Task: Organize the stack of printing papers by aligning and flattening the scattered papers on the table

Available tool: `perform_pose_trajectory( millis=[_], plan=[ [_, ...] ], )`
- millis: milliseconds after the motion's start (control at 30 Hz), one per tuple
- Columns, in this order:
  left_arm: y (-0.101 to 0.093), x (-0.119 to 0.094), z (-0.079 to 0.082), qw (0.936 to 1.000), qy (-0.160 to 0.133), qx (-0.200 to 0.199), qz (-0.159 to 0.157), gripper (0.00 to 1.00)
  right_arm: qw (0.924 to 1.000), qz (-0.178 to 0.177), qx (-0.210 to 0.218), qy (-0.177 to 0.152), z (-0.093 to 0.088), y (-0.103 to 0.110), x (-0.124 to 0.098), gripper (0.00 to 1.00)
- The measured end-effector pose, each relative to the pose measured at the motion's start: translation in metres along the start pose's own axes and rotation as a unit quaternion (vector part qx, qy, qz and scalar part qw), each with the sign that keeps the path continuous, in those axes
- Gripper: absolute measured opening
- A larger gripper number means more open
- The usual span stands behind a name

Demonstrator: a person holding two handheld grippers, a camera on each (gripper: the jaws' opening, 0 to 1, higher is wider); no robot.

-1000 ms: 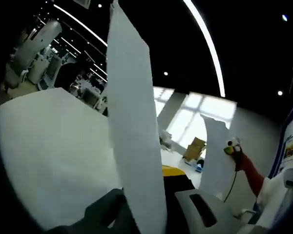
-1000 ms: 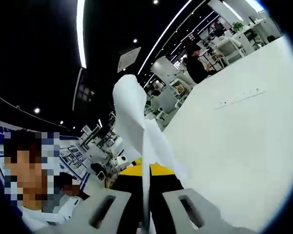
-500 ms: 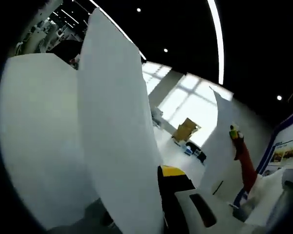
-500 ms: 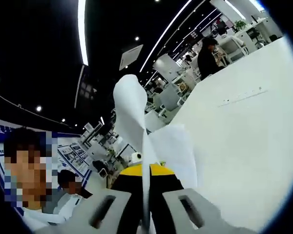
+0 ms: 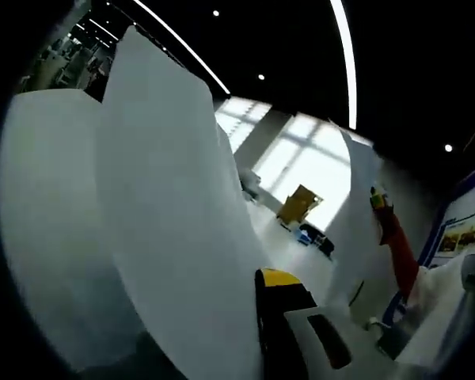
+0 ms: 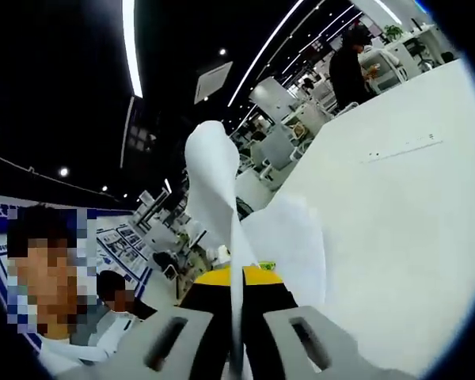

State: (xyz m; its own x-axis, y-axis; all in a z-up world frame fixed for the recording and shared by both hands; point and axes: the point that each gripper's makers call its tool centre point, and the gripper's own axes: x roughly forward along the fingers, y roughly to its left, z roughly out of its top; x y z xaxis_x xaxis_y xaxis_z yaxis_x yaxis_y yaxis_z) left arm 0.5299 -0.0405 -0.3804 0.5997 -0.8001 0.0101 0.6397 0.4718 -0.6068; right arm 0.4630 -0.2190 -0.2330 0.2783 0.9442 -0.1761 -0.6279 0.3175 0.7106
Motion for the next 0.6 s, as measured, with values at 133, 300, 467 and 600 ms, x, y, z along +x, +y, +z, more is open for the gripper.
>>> perform_pose_trajectory(
  millis=[133, 300, 467, 600],
  plan=[
    [0.0, -0.001, 0.001, 1.0, -0.002, 0.0, -0.003, 0.06, 1.0, 0.003, 0.001, 0.005, -0.002, 0.0, 0.008, 0.0],
    [0.0, -0.001, 0.001, 1.0, -0.003, 0.0, -0.004, 0.06, 0.9999, 0.001, 0.002, 0.013, -0.002, -0.006, 0.015, 0.0],
    [-0.001, -0.002, 0.002, 0.9999, -0.006, 0.003, -0.008, 0.06, 0.9998, -0.001, 0.009, 0.02, 0.001, -0.017, 0.019, 0.0],
    [-0.003, -0.001, 0.002, 0.9999, -0.007, 0.005, -0.01, 0.06, 0.9996, -0.002, 0.011, 0.025, 0.004, -0.023, 0.025, 0.0]
  ],
)
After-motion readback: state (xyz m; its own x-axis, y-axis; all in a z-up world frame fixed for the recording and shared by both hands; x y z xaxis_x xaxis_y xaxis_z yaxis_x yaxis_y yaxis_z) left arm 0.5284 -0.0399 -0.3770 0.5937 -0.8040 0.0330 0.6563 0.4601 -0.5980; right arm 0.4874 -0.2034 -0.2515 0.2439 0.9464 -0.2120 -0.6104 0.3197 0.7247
